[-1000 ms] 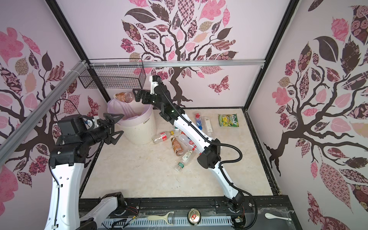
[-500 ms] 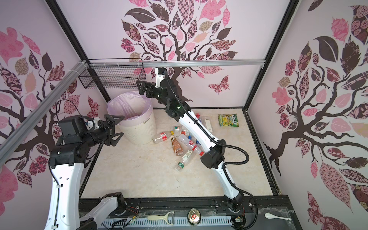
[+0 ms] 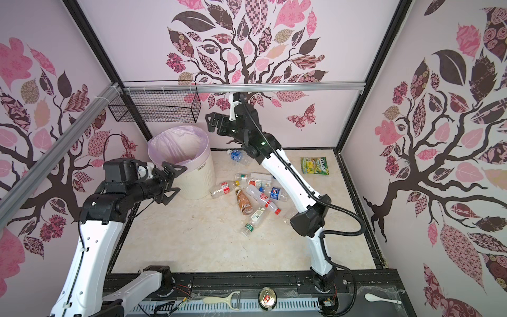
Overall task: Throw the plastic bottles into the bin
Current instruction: 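Lower both grippers toward the remaining bottles near the clear water bottle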
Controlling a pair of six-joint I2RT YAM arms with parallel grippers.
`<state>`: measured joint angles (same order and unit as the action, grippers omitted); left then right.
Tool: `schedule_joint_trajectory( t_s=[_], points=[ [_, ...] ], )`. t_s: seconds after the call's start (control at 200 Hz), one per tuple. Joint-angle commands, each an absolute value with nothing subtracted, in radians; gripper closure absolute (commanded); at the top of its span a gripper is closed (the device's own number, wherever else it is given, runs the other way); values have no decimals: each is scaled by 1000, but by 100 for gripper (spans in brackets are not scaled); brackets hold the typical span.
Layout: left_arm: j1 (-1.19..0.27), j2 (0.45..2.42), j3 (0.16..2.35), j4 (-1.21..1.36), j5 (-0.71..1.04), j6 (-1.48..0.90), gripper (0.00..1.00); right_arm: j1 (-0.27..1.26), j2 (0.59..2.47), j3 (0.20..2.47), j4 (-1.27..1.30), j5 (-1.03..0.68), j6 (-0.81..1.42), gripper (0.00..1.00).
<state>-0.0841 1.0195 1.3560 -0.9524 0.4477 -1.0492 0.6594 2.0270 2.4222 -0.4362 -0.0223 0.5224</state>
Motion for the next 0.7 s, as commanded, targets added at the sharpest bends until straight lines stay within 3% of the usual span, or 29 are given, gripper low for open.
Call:
schedule_joint_trajectory(
  t_s=[0.0,0.33,0.525,0.695],
  points=[
    [-183,1004,1288,-906,308,-1052,2,606,1862,2306,-597,8,540,0],
    [-623,1193,1107,-753,131,-1008,2,506,1421,1550,-627,56,599,0],
    [-758,1399,1180,-716,95,-902,2,485,1253,1269,-671,30,574,0],
    [-801,1566,1256,-713,82,-801,2,324,1167,1098,-677,-209,671,0]
  ],
)
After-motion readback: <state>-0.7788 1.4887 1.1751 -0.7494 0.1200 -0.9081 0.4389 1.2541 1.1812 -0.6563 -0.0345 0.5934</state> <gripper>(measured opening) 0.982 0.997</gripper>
